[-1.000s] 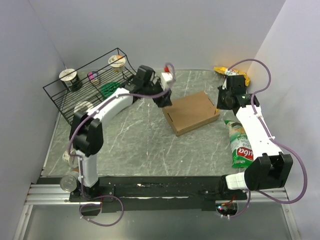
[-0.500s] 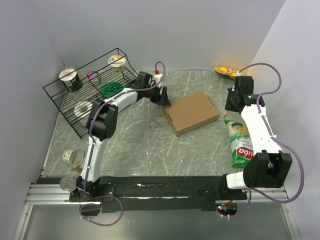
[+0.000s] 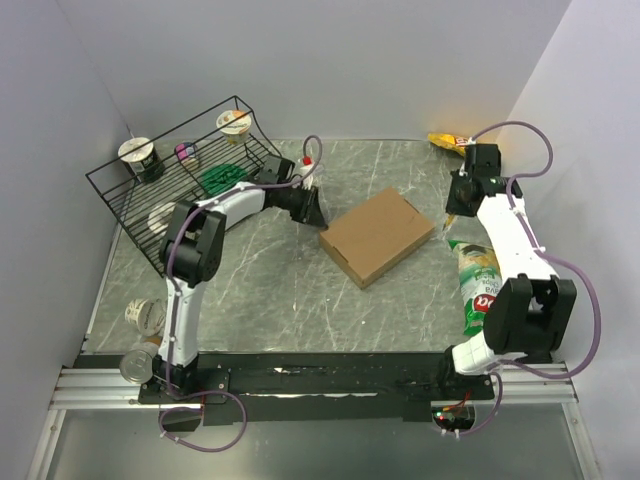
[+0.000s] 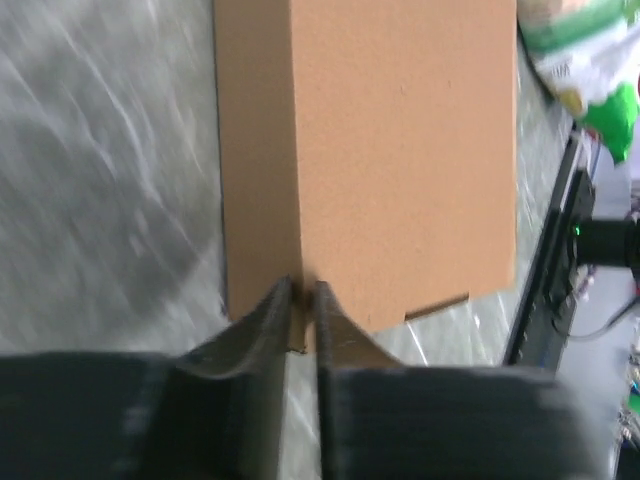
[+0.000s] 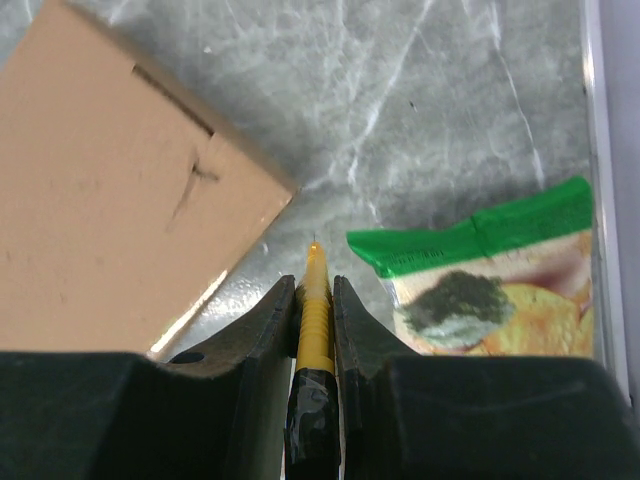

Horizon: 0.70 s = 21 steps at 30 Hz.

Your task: Unpack the express box

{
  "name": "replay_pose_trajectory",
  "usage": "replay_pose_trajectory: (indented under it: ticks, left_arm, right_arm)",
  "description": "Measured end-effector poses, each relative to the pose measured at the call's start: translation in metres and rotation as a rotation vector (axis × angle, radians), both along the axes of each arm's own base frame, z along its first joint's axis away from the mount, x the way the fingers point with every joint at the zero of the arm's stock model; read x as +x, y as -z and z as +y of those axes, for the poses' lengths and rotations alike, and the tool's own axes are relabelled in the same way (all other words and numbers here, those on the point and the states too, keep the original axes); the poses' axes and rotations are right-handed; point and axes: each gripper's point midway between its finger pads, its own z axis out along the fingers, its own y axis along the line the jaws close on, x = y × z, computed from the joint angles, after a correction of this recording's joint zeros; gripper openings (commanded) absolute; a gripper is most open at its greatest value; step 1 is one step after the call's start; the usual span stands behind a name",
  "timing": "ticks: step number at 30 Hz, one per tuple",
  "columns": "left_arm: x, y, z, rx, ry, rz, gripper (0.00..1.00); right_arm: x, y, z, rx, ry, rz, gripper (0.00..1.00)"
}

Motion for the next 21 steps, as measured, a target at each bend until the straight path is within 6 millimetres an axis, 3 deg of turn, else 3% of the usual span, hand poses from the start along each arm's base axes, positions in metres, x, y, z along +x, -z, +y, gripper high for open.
replay_pose_trajectory:
  ticks: [2, 6, 9, 10, 11, 14, 16, 19, 21]
  left_arm:
    - [-0.017, -0.003, 0.01, 0.019, 0.013, 0.006, 0.01]
    - [-0.062, -0.005, 0.042, 0.093, 0.013, 0.053, 0.03]
    - [-0.092, -0.015, 0.072, 0.143, 0.008, 0.055, 0.33]
    - [-0.1, -0.022, 0.081, 0.157, 0.007, 0.038, 0.48]
    - [-0.102, -0.028, 0.088, 0.164, 0.004, 0.013, 0.53]
    - [-0.095, -0.055, 0.098, 0.162, -0.022, -0.085, 0.59]
    - [-0.082, -0.07, 0.091, 0.144, -0.026, -0.126, 0.6]
    - [-0.044, -0.082, 0.066, 0.118, -0.03, -0.178, 0.63]
    - [-0.019, -0.076, 0.043, 0.118, -0.034, -0.191, 0.65]
  right_arm:
    - [0.011, -0.001, 0.001, 0.005, -0.004, -0.004, 0.0]
    - [0.029, -0.011, 0.001, 0.009, -0.01, -0.038, 0.0]
    - [0.038, -0.023, 0.003, 0.019, -0.02, -0.075, 0.0]
    - [0.04, -0.025, 0.004, 0.02, -0.022, -0.083, 0.0]
    - [0.041, -0.028, 0.004, 0.021, -0.023, -0.09, 0.0]
    - [0.042, -0.028, 0.004, 0.021, -0.023, -0.095, 0.0]
    - [0.042, -0.028, 0.004, 0.022, -0.023, -0.093, 0.0]
    - [0.04, -0.026, 0.004, 0.023, -0.024, -0.09, 0.0]
    - [0.038, -0.023, 0.005, 0.025, -0.025, -0.085, 0.0]
